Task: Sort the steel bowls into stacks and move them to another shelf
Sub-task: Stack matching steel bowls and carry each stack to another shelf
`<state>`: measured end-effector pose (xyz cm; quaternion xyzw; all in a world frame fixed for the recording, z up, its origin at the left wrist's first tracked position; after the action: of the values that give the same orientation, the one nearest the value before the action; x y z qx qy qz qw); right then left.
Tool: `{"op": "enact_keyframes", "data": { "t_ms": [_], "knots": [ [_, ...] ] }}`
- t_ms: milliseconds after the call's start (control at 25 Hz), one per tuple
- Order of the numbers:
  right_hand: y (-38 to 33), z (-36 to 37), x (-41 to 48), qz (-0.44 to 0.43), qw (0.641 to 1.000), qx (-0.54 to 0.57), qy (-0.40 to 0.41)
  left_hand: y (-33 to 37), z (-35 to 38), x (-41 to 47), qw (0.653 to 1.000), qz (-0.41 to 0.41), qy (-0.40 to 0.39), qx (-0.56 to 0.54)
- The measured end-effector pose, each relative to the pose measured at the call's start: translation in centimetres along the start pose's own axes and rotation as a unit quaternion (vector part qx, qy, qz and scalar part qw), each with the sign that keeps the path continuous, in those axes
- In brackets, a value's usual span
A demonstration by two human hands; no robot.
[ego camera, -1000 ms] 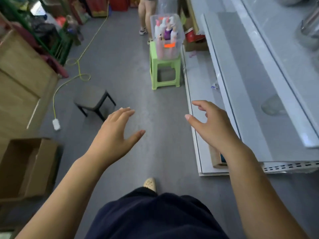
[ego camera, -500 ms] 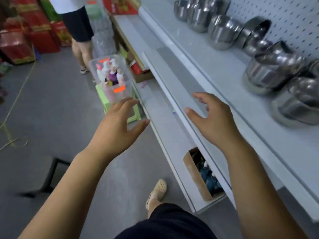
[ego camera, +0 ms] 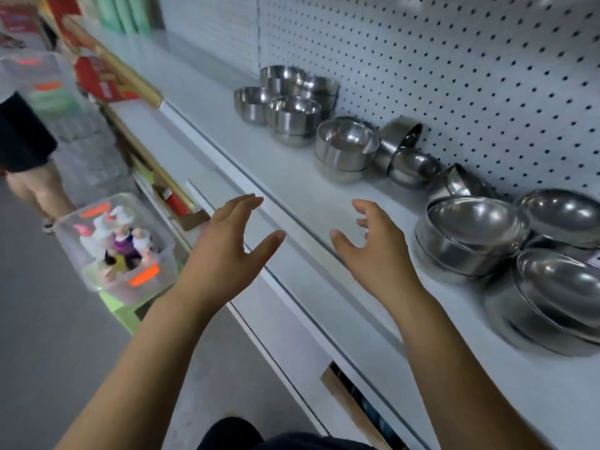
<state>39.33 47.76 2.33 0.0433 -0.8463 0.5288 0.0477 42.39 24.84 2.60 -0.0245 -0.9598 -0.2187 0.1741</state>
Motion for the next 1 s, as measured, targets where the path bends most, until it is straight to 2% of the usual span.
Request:
{"op": "enact_keyframes", "data": {
  "t_ms": [200, 360, 560, 720, 840, 1000],
  "knots": [
    [1.9, 0.8, 4.1, 0.065, 0.997, -0.010, 0.044, -2.3, 3.2, 9.0, 0.998, 0.041, -0.035, -0.043],
    [1.5, 2.5, 8.3, 0.095, 0.987, -0.013, 0.126, -5.4, 4.5, 16.7, 0.995, 0.064, -0.037, -0.060],
    [0.9, 7.7, 12.2, 0.168, 0.947, 0.109, 0.252, -11.1, 6.6, 26.1, 0.977, 0.011, -0.077, -0.200],
    [0.9, 10.4, 14.5, 0.145, 0.906, 0.155, 0.367, -12.7, 9.0, 30.9, 0.961, 0.072, -0.115, -0.240],
    [1.4, 11.0, 15.7, 0.116, 0.883, 0.165, 0.423, -12.0, 10.3, 32.9, 0.946, 0.138, -0.117, -0.269],
    [2.0, 10.4, 16.5, 0.069, 0.863, 0.153, 0.476, -11.3, 12.0, 33.5, 0.935, 0.156, -0.110, -0.300]
  ]
}}
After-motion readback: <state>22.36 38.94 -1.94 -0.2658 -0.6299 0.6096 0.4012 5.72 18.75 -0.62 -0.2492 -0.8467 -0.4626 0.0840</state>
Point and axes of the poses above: each hand's wrist, its own x-axis towards the middle knuckle, its own z-axis out of the palm, y = z × x, the point moved 6 cm from there along x, towards the middle knuckle, and after that the axes turned 14 degrees about x, right-handed, at the moved point
